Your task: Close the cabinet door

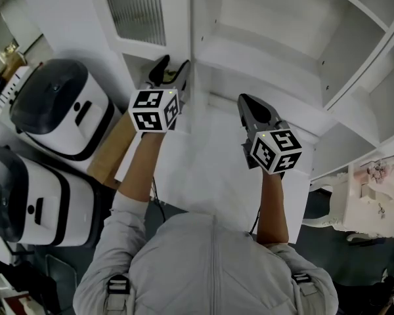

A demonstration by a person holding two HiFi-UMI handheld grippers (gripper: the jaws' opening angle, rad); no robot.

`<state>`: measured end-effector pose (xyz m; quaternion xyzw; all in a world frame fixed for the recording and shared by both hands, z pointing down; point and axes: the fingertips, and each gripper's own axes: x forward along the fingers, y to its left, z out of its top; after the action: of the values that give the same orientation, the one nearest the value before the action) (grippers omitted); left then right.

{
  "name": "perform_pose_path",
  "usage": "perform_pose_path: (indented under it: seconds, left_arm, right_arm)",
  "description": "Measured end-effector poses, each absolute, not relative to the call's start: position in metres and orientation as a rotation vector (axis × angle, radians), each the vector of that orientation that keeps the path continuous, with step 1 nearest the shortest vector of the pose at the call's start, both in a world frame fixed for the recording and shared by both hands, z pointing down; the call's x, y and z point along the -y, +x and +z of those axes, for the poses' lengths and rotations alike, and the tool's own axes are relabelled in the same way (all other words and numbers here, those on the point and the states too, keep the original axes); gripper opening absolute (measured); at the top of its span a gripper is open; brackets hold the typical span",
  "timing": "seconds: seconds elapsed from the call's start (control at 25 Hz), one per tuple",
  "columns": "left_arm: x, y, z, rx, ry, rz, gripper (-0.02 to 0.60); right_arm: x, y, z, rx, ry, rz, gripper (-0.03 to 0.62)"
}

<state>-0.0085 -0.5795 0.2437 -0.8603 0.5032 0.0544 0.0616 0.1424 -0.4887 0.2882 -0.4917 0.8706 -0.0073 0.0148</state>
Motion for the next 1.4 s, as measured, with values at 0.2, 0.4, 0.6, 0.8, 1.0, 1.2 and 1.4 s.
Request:
perform_pose_path:
  seconds: [0.2,0.4,0.6,0.8,1.0,1.2,1.4]
  left_arm:
    - [0.589,-0.004,0.243,-1.530,-2.597,0.172,0.221]
    - [0.598,-0.001,0.242,-1.529,-2.605,0.165,0.213]
    - [0.601,-0.002,0.241,-1.539,-2.595,0.171,0.209]
    - [0.600,-0.001,0.241,-1.525,-2.612,0.189,0.207]
    - [0.585,-0.012,0.245,-1.487,-2.637,0.203,0.206]
    - [0.549,-0.034,0.265,-1.448,-2.619,0.065,0.148]
    - [0.500,-0.054,0.289,-1.404,-2.628,-0.051,0.069]
  right_arm:
    - [0.491,0.153,0.292,-2.691,-1.549,-0.040,0.002]
    - [0.490,0.162,0.298,-2.673,-1.570,-0.061,0.002]
    - [0.485,0.168,0.297,-2.664,-1.593,-0.055,0.002]
    - [0.478,0.176,0.298,-2.640,-1.620,-0.061,0.002]
    - [0.467,0.175,0.302,-2.631,-1.629,-0.071,0.002]
    - [0.448,0.166,0.300,-2.634,-1.649,-0.038,0.002]
    - [0.416,0.149,0.295,-2.652,-1.640,0.018,0.002]
